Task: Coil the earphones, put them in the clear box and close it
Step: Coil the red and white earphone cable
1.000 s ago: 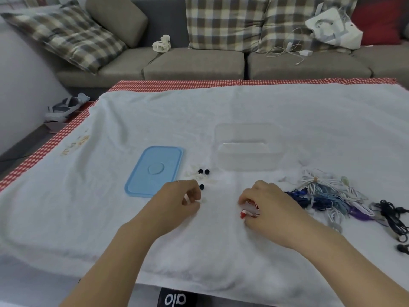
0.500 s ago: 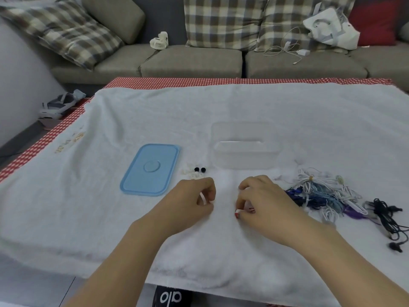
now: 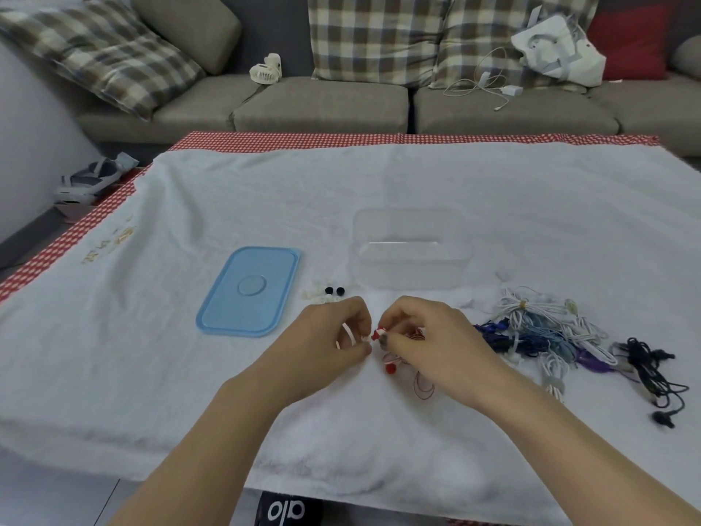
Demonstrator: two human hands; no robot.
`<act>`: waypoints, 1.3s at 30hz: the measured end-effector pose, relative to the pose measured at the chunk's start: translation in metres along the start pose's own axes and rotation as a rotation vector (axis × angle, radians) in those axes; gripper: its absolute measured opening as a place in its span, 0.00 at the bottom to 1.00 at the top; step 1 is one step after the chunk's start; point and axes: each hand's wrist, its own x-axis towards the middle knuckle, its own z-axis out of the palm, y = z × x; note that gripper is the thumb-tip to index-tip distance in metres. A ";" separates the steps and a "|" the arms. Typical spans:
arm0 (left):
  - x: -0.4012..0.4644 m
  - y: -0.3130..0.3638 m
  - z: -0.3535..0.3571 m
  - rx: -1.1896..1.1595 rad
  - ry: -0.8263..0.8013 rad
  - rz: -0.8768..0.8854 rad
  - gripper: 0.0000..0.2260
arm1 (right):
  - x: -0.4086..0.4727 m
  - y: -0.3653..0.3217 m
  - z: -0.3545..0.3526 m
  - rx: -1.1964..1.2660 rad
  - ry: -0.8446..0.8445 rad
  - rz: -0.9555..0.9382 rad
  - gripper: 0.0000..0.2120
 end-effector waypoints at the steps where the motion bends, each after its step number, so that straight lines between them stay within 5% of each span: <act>1: 0.000 0.000 0.000 -0.001 0.003 0.004 0.07 | 0.000 0.000 0.001 0.000 -0.004 0.004 0.05; 27: 0.001 0.017 -0.004 -0.094 0.069 0.070 0.07 | 0.003 0.003 -0.016 0.225 -0.037 0.064 0.03; 39: 0.002 0.029 -0.012 -0.471 0.040 0.012 0.05 | 0.000 -0.001 -0.035 0.527 -0.153 0.128 0.07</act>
